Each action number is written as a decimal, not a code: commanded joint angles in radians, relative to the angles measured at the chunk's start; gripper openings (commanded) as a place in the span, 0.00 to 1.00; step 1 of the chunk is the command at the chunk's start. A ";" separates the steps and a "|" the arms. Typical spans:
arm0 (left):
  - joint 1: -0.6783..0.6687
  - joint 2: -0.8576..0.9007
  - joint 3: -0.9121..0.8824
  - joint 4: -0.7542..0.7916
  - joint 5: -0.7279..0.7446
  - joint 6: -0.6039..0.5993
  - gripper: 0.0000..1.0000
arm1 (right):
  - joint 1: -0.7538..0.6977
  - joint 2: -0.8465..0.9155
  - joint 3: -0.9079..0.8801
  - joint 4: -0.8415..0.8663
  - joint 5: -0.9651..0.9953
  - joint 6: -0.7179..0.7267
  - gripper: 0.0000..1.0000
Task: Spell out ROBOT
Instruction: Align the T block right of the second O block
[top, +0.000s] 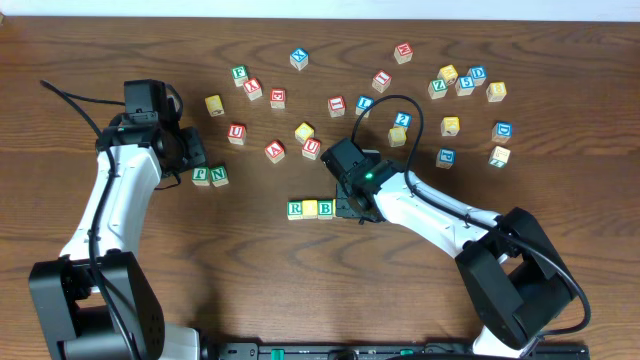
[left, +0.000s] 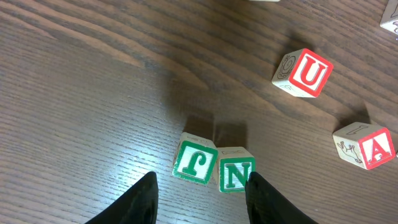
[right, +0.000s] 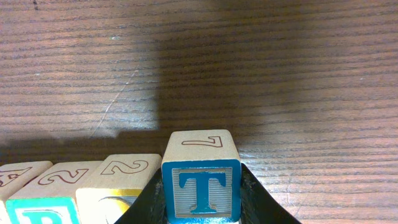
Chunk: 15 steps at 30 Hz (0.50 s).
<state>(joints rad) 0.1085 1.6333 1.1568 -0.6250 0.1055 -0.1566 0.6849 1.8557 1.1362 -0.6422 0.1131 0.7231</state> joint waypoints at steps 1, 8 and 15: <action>0.001 -0.008 0.018 -0.003 -0.004 0.007 0.45 | 0.010 0.012 -0.016 -0.012 0.012 -0.004 0.18; 0.001 -0.008 0.018 -0.003 -0.004 0.007 0.45 | 0.010 0.012 -0.016 -0.031 0.004 0.005 0.18; 0.001 -0.008 0.018 -0.003 -0.004 0.007 0.45 | 0.011 0.012 -0.018 -0.046 -0.015 0.014 0.17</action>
<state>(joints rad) 0.1085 1.6333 1.1568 -0.6250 0.1055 -0.1566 0.6853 1.8557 1.1366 -0.6662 0.1112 0.7235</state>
